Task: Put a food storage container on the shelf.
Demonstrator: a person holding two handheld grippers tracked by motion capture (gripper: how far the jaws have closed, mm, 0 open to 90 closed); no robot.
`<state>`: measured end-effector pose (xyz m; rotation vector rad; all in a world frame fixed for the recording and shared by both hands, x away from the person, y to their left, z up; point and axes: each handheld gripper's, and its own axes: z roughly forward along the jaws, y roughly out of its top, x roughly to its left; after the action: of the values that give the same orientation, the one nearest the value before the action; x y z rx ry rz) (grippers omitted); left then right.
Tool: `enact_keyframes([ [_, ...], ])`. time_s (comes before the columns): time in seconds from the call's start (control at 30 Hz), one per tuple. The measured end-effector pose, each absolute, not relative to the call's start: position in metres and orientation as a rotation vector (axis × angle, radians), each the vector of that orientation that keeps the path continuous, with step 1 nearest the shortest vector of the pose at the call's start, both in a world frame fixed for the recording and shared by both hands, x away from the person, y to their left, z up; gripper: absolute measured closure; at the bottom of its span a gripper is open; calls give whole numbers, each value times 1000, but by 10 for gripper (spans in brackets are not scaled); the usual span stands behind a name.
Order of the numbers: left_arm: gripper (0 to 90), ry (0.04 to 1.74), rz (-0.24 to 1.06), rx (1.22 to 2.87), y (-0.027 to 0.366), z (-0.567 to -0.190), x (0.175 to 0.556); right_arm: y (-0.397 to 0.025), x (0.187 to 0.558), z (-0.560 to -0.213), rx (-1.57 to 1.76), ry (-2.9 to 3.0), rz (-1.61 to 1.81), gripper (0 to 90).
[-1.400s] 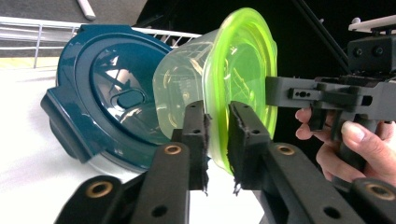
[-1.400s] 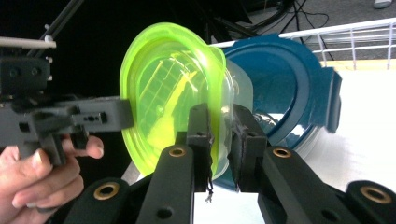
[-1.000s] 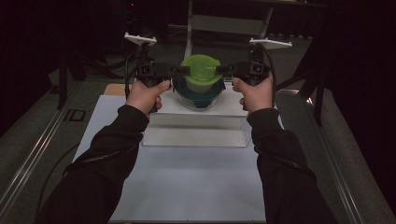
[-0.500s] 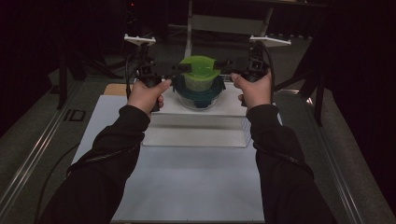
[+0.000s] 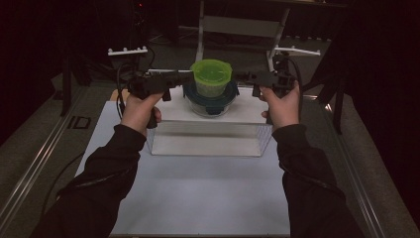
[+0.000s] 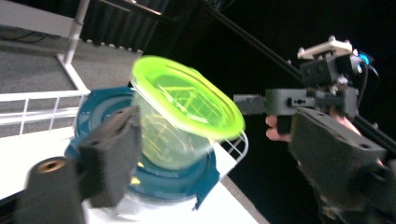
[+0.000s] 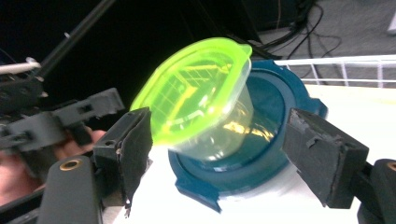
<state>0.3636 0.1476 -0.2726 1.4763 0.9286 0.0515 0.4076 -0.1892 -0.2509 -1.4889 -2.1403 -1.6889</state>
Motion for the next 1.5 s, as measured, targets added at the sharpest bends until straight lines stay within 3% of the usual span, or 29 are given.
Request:
enact_keyframes([
  [0.27,24,842,48,1564,141,-290,332,-192,382,-269,-1384,-2283,-1707,214],
  [0.87,19,766,59,1620,144,-346,280,-203,325,-339,-1245,-2343,-1735,203],
  [1.03,19,714,116,1649,138,-367,263,-206,308,-364,-1228,-2352,-1748,201],
  [1.5,19,655,92,1730,118,-423,237,-217,287,-416,-1250,-2290,-1744,202],
])
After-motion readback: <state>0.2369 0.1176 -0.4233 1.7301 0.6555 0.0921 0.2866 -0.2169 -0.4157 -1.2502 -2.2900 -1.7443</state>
